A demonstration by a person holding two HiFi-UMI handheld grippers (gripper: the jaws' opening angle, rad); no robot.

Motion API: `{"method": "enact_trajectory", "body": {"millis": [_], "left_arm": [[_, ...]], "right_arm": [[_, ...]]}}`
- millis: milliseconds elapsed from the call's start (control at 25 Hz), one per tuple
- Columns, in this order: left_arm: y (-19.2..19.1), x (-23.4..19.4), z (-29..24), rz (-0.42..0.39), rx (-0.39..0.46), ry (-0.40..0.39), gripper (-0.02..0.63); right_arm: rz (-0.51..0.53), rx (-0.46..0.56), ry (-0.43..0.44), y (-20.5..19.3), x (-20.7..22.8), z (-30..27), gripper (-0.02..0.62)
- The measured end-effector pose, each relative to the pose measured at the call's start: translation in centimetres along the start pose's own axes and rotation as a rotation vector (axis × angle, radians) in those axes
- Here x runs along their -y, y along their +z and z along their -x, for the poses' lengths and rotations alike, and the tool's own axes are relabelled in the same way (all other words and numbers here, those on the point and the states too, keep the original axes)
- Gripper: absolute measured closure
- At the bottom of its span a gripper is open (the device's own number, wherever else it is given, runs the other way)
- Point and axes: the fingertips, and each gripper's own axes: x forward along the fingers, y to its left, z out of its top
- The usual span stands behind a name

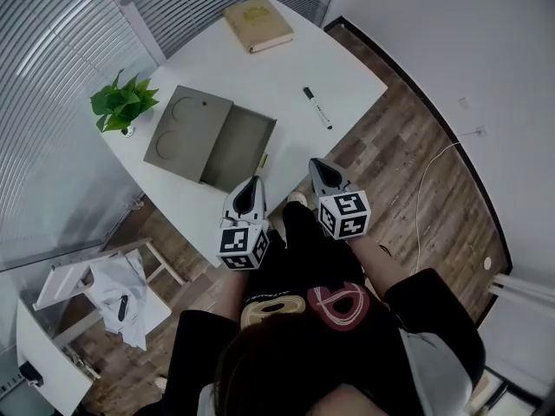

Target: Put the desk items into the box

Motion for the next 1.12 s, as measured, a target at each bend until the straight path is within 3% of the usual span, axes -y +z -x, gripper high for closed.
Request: {"method": "enact_trajectory", "body": {"millis": [240,360,680,1120], "left_arm": [[0.8,0.4,-1.7,0.009,0.008,0.026,0.586],[1.6,0.4,-2.5,0.032,0.03,0.05,0.586],[2.5,0.1,-3.9,0.028,0.046,0.133,0.586],[3.6,-1.5,-4.3,0.047,0.095,0.287,0.586]], "right_arm": [[0.038,-0.061,0.018,0.6,1.7,-1.8,0.578],[0.036,-0.071,0.039,1.3,2.8,-2.6,0.497],[0.025,-0.134,0.076,2.7,6.9,-5.7,0.388],[0.054,-0.244,0.069,2.7,11.7,-10.6,0.376]]}}
